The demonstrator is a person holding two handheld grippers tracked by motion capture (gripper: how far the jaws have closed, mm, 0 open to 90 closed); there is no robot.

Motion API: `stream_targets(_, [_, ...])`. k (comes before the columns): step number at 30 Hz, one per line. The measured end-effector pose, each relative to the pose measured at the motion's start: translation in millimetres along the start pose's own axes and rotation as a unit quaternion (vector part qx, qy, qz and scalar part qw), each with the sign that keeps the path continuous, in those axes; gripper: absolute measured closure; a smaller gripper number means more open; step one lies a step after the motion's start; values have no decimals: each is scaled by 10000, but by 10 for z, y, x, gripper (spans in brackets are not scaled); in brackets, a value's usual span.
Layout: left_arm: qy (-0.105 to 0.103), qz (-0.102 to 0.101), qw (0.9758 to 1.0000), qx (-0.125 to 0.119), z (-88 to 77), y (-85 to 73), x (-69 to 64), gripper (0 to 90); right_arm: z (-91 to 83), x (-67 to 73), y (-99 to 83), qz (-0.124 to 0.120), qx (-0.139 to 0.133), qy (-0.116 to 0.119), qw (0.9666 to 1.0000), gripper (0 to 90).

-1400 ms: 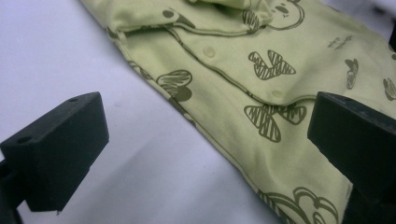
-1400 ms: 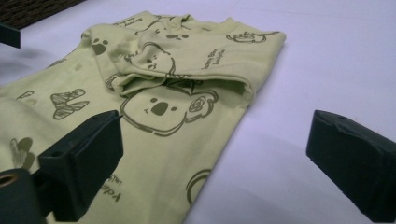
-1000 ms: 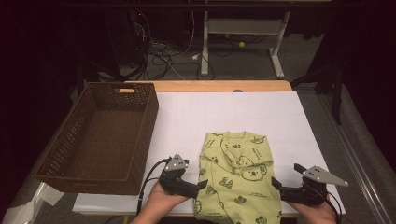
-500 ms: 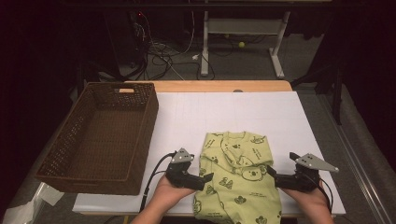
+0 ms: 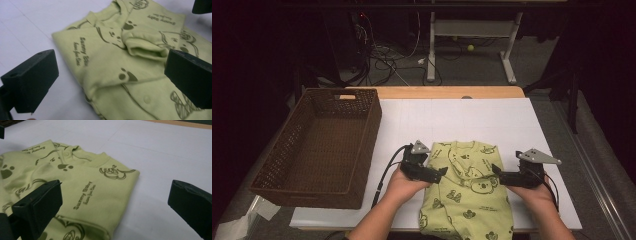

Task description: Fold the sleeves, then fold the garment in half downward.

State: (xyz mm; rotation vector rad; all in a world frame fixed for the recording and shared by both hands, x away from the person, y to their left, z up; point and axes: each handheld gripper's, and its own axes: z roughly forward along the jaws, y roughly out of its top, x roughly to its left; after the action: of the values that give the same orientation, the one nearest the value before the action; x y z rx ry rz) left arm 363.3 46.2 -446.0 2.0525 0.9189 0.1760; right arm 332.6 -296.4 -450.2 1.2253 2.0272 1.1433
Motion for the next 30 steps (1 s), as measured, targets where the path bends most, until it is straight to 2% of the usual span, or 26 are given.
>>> stream_targets(8, [126,-31,9999,33,42,230,115,0,170,-52,107,-89,99,-32,9999,3])
stream_targets(13, [204,-229,9995,29,82,306,250,31,211,-157,155,131,47,68,9999,22])
stream_targets(17, [262,-420,9988,56,160,328,355,74,239,-228,165,236,46,33,9997,36])
stream_targets(21, [240,-561,9978,276,292,333,429,129,313,-255,180,240,145,-34,9996,71])
stream_targets(26, [259,-616,9966,485,416,322,480,202,397,-245,215,237,230,86,9994,147])
stream_targets(30, [311,-690,9957,531,473,303,492,275,450,-247,221,325,398,148,9986,225])
